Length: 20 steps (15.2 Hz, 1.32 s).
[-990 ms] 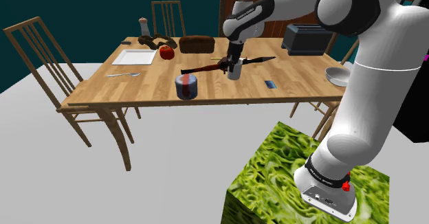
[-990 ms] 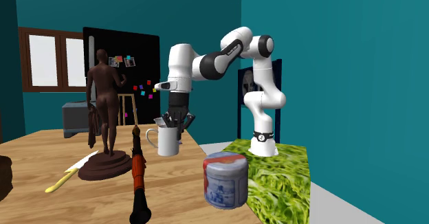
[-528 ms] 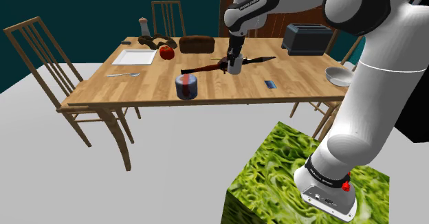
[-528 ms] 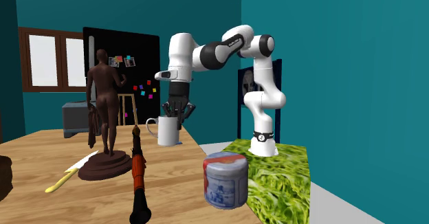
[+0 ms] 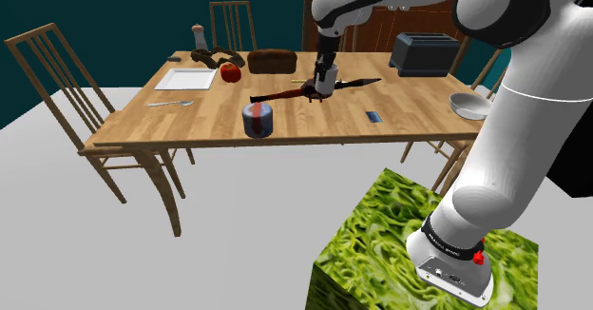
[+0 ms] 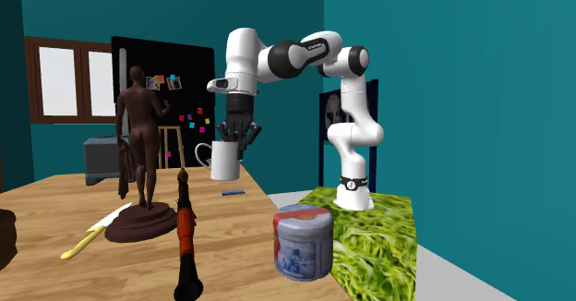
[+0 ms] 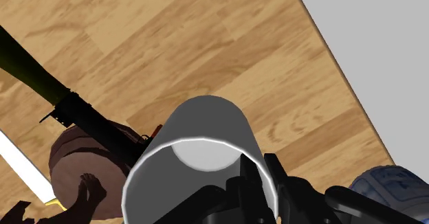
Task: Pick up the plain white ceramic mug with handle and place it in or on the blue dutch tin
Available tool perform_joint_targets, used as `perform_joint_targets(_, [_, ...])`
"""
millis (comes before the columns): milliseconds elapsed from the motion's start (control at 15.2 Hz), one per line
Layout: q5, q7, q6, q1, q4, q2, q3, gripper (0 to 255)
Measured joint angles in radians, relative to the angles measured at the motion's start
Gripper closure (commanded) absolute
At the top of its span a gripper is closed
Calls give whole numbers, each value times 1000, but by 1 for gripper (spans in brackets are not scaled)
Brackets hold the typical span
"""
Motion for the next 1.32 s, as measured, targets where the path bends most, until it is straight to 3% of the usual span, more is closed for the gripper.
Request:
perform_joint_targets(726, [-9,8,-136,0,115,-22,-2,255])
perform_joint_targets(1320, [-20,178,-185,95,229,41,68,255])
